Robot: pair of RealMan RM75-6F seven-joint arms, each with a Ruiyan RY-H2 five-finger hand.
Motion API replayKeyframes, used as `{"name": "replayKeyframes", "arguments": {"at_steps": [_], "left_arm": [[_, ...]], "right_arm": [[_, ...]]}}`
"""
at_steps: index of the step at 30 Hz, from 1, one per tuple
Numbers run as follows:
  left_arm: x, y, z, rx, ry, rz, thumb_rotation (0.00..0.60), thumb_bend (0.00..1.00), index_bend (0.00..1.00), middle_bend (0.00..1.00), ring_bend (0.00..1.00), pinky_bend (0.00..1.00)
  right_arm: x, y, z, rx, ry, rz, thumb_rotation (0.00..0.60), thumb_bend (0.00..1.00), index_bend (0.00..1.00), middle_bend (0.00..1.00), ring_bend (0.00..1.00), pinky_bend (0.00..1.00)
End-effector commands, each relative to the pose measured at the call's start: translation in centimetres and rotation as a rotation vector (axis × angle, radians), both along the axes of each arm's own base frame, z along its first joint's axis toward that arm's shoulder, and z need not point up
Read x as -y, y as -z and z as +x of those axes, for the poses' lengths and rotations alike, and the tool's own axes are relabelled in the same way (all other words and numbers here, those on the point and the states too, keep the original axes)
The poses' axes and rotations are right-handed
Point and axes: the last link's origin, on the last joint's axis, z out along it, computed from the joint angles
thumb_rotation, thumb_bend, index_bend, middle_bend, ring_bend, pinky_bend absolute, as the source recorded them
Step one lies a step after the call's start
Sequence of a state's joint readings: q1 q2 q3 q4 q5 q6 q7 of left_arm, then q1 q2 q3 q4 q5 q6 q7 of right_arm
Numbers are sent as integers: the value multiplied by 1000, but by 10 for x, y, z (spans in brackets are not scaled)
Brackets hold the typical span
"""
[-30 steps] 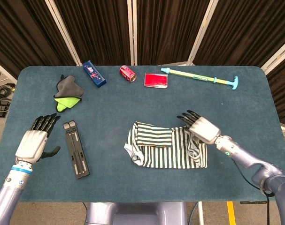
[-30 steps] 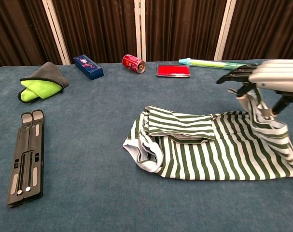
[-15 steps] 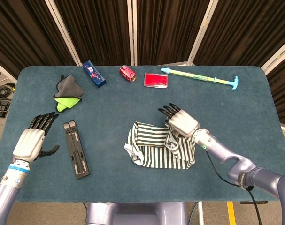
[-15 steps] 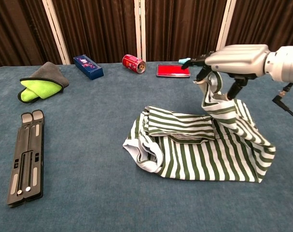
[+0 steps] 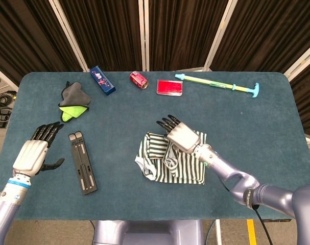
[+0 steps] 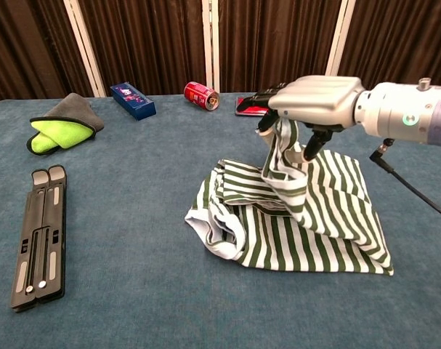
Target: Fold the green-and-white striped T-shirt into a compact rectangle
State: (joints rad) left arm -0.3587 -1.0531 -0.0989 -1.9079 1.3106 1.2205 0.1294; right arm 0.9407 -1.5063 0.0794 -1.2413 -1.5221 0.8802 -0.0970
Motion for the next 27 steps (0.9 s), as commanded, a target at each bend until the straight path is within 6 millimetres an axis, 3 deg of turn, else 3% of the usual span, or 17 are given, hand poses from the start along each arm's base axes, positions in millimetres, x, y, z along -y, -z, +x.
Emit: {"name": "replayKeyframes", "arguments": {"at_steps": [1, 13, 27], "left_arm": [[0, 0, 0, 2, 0, -2, 600, 286, 0, 0, 0, 0], [0, 1, 0, 1, 3, -10, 600, 286, 0, 0, 0, 0], [-1, 1, -1, 4, 3, -22, 600, 286, 0, 0, 0, 0]], "right_arm": [[-4, 8, 7, 5, -13, 6, 600, 385, 756, 40, 0, 0], [-12, 37, 28, 1, -41, 25, 600, 386, 757, 41, 0, 0], [-9, 61, 47, 3, -6, 4, 600, 385, 759, 40, 0, 0]]}}
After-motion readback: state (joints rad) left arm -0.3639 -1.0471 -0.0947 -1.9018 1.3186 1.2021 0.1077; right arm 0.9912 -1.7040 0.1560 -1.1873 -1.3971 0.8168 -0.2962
